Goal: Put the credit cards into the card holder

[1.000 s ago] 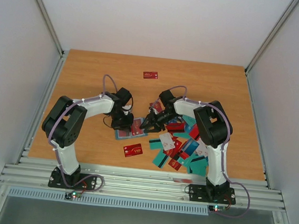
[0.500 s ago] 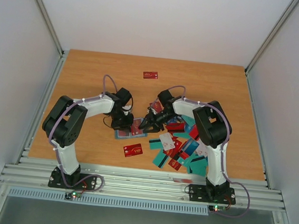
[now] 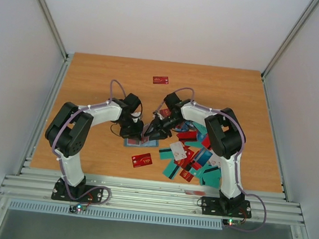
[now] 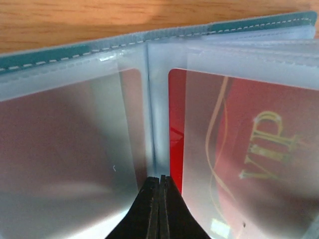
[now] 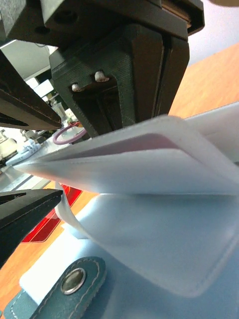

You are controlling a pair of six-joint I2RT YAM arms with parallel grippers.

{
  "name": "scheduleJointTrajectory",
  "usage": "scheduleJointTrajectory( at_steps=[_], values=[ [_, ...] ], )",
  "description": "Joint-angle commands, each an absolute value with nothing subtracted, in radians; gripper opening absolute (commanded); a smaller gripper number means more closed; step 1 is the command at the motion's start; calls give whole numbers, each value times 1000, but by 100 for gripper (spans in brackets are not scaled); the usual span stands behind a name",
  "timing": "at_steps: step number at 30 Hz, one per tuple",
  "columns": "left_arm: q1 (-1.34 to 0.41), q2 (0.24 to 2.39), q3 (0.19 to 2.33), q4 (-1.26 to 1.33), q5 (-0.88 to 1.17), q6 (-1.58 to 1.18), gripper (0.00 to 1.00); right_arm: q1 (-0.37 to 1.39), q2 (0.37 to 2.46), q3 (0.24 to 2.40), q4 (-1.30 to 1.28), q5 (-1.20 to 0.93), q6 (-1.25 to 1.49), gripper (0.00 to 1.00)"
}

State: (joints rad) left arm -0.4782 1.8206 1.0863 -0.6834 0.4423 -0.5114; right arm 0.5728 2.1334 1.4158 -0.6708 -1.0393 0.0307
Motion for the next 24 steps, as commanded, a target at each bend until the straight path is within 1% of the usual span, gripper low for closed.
scheduleJointTrajectory(
  at_steps=[1,7,15,24],
  values=[
    [-481,1813,1101,-656,459,-506,0,584,2148,1458,-717,-1024,16,34],
    [-479,1784,1092,-650,470,-517,0,590,2156,1485,-742,-1012,-18,34],
    [-456,1620,1076,-705,437,-567,0,602,2180,1523,-760,-1009,-17,34],
    [-354,1419,960,-749,402,-589,0,638,2249,1625,-786,-1019,-2,34]
  ],
)
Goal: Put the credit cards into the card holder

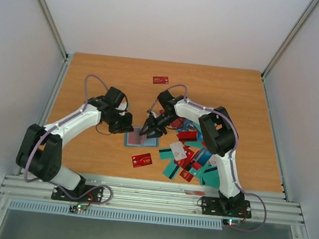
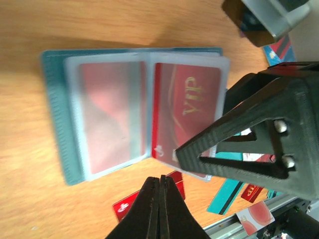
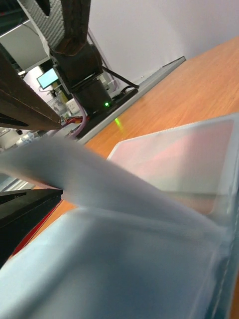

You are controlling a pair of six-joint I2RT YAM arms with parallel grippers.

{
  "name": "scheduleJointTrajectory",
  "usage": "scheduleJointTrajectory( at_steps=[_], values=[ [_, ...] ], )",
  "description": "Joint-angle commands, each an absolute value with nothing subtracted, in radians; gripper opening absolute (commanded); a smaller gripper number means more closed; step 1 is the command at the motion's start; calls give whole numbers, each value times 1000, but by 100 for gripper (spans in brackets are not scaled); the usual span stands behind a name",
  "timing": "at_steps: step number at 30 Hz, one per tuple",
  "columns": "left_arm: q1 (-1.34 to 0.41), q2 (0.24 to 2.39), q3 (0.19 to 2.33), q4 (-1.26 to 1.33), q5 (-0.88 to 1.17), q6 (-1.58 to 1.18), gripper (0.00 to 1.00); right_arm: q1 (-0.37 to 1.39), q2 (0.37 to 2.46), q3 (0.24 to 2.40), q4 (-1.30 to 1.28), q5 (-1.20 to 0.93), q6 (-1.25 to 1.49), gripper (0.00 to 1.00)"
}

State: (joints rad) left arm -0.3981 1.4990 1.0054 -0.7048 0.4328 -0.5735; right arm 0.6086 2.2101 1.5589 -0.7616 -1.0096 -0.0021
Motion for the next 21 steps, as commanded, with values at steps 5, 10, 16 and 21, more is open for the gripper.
scheduleJointTrajectory(
  at_steps=[5,10,16,21],
  values=[
    [-315,1299,913,-806,369,-587,0,664,2329,1773,-844,-1025,52,37],
    [-312,1181,858,-848,337,-607,0,688,2421,1935,-949,-1024,23,41],
    [-312,1017,806,-906,294,-644,1,703,2460,2153,-1037,-1062,26,46],
    [-312,929,828,-944,265,-618,2,701,2450,2468,-1174,-1067,27,50]
  ],
)
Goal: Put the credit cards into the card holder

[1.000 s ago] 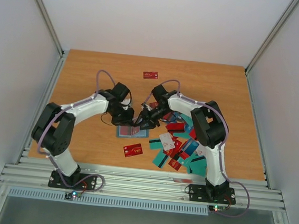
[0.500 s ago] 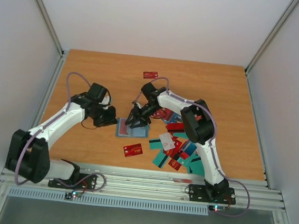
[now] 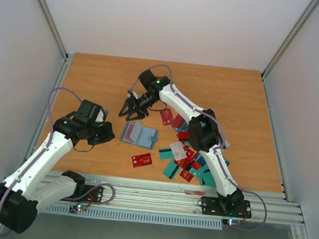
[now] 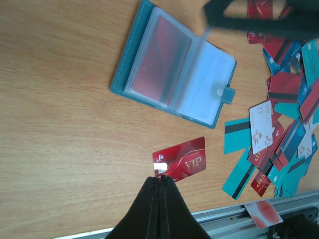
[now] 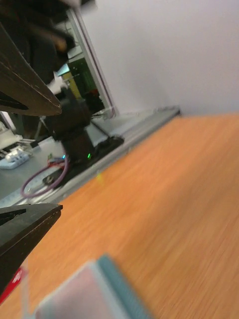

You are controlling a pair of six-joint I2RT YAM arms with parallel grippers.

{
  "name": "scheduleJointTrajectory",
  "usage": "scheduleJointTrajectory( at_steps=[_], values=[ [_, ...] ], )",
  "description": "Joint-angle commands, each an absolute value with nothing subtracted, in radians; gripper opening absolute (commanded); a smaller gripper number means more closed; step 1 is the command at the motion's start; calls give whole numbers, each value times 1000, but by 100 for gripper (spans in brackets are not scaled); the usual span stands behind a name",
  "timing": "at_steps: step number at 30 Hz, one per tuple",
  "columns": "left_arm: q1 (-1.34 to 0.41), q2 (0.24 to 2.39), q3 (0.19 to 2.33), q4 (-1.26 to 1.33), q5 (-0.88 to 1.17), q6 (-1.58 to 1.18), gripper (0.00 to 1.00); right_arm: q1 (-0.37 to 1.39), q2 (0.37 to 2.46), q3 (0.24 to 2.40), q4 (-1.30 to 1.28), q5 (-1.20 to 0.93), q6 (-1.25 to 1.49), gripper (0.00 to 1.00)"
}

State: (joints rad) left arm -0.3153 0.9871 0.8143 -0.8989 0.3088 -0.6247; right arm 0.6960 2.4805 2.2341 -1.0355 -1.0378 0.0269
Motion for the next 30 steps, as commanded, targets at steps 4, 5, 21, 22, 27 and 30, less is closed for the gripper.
scheduleJointTrajectory(
  at_steps=[4,5,21,22,27,30],
  values=[
    [-311,913,863,-954,269,-582,7,696,2348,2566,-1285,-929,-61,51],
    [-311,919,867,-945,283,-568,7,695,2293,2523,-1295,-868,-91,51],
    [-353,1042,814,-781,576,-477,13,618,1397,1149,-992,-414,293,55],
    [-367,1049,810,-757,591,-486,14,616,1369,1133,-1024,-380,296,58],
    [-462,1152,833,-694,596,-498,16,581,1297,1068,-1104,-303,262,66],
    [-531,1216,846,-624,564,-535,17,521,1304,1022,-1078,-338,215,67]
  ],
)
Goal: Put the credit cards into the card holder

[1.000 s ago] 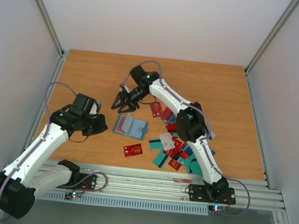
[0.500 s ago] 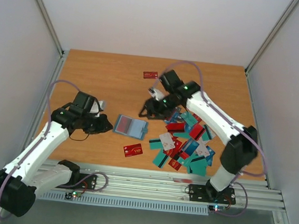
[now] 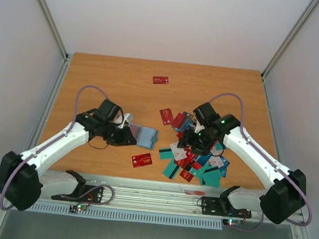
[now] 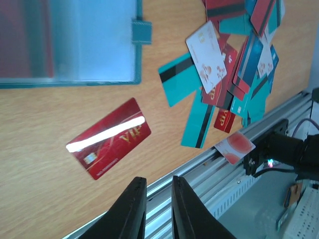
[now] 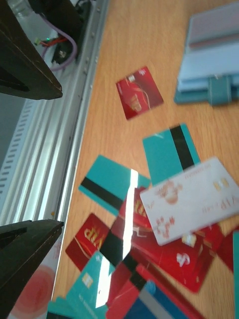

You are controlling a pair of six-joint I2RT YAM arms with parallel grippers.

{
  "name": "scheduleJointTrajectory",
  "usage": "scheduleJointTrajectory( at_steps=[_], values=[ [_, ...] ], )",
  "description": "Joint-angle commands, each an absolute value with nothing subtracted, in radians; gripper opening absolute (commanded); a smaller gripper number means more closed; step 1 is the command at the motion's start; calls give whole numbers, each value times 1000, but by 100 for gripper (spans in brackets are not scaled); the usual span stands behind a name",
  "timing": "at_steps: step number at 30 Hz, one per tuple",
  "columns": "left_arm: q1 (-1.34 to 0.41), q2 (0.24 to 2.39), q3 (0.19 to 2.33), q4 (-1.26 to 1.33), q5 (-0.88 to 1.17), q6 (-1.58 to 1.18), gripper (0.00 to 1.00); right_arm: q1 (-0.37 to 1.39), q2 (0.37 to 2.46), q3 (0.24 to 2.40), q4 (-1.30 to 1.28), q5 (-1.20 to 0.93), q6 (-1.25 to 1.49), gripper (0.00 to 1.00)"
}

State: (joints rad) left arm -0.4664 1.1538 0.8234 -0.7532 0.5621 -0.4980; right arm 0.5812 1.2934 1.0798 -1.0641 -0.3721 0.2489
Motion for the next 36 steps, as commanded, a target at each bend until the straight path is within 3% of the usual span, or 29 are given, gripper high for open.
scheduleJointTrajectory(
  at_steps=[1,9,14,24,36],
  values=[
    [-553,1241,851,-603,546,-554,18,496,1311,1007,-1063,-358,194,67],
    [-741,1445,914,-420,375,-804,22,396,1465,942,-899,-486,85,66],
    [-823,1603,1014,-371,370,-884,23,381,1568,940,-823,-546,76,62],
    [-828,1902,1236,-383,487,-705,13,347,1655,959,-795,-520,30,61],
    [-825,2033,1342,-500,511,-544,11,333,1738,922,-752,-637,33,58]
  ],
)
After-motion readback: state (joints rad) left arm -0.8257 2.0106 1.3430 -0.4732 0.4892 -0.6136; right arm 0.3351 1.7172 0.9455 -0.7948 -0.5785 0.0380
